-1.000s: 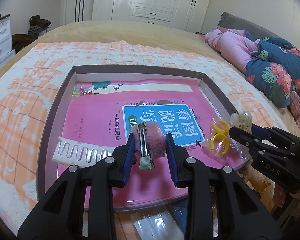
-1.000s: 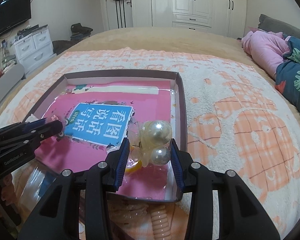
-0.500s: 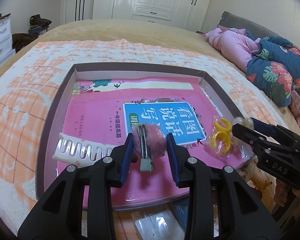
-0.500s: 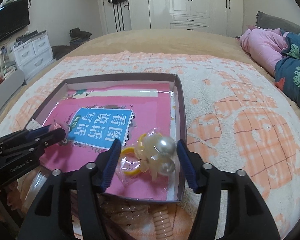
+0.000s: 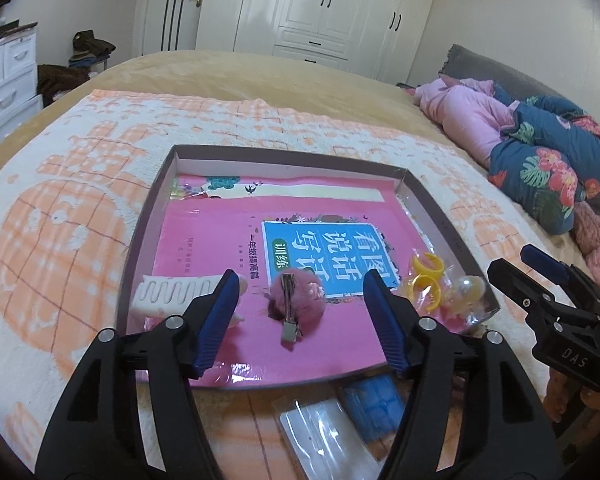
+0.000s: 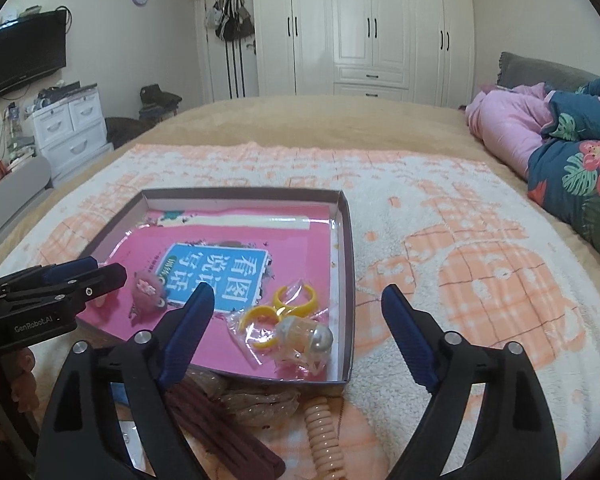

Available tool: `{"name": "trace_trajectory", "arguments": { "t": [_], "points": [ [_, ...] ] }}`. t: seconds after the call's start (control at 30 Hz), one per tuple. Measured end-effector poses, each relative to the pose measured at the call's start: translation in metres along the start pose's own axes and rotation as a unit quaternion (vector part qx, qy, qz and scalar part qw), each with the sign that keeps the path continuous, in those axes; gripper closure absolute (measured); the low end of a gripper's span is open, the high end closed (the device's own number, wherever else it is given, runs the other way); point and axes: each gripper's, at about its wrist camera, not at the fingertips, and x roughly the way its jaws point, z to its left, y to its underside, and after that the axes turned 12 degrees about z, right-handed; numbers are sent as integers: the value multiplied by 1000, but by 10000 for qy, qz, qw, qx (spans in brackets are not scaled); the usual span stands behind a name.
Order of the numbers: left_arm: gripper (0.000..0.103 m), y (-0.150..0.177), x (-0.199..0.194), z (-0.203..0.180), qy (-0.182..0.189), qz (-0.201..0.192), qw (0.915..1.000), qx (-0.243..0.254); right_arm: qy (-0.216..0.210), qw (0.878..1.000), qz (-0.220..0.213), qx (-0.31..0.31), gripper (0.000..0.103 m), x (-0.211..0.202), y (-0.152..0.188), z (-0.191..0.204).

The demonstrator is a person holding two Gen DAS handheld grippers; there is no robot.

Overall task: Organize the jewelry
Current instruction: 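Open both tools and withdraw them from the box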

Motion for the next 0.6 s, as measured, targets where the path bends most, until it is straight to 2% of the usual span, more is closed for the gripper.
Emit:
{"name": "trace_trajectory", "arguments": {
  "t": [0.07,0.2,0.33,0.37,0.4,0.6],
  "points": [
    [35,1,-7,-1,-91,-79,9999,0,0,10000,-82,-12,18,-6,1,0],
    [29,4,-19,-2,-136,-208,9997,18,21,9996,-264,-39,16,-20,3,1],
    [27,8,-29,-2,-236,-338,9991,16,18,9992,-411,-20,15,-31,6,1],
    [24,9,-32,-1,-242,-356,9991,6,18,9990,-439,-16,15,-34,7,1],
    [16,9,-34,-1,-247,-366,9990,-7,13,9989,-471,-11,15,-37,7,1],
    [16,13,-46,-1,-287,-483,9984,-36,-15,9982,-608,-13,14,-51,13,3]
  ]
}}
